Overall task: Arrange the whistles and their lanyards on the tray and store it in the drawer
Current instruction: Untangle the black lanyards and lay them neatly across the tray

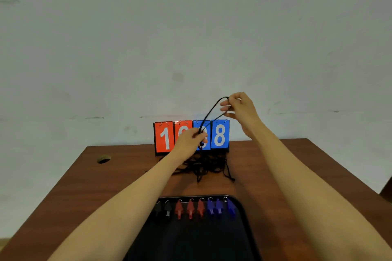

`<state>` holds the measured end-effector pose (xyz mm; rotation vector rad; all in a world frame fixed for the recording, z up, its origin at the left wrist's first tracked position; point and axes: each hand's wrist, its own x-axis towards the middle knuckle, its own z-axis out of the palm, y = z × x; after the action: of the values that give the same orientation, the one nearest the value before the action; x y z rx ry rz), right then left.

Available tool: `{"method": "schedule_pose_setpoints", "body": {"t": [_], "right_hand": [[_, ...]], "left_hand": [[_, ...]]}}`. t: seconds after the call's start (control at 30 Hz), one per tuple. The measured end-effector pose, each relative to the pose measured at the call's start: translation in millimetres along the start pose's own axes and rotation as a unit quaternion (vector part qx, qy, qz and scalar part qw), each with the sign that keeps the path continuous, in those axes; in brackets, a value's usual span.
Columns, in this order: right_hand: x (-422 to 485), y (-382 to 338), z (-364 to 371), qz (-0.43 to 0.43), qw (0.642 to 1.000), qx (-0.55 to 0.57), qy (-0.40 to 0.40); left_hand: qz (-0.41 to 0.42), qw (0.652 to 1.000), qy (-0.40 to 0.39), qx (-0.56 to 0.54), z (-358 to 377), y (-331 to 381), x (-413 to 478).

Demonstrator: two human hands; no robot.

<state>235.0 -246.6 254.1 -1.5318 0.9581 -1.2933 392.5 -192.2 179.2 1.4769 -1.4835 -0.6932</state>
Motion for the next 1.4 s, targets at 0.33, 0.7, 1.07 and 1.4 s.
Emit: {"method": "schedule_pose_setpoints", "body": {"t": [0.33, 0.7, 1.07, 1.4], "right_hand": [[-34, 4, -21, 0.01, 0.992, -0.064, 0.105], [-71, 18, -4, 0.106, 0.991, -0.051, -0.068], [-68, 75, 72, 0.087, 0.952, -0.259, -0.136], [-1, 120, 41, 0.108, 0.921, -0.351, -0.126]], "left_hand": [[0.108, 0.917, 0.112, 0.368, -58, 26, -28], [-0.064, 0.963, 0.095, -0.245, -53, 45, -41], [-0.033, 0.943, 0.052, -0.326, -58, 40, -28], [-0.137, 0.94, 0.219, -0.223, -90, -40, 10]]}}
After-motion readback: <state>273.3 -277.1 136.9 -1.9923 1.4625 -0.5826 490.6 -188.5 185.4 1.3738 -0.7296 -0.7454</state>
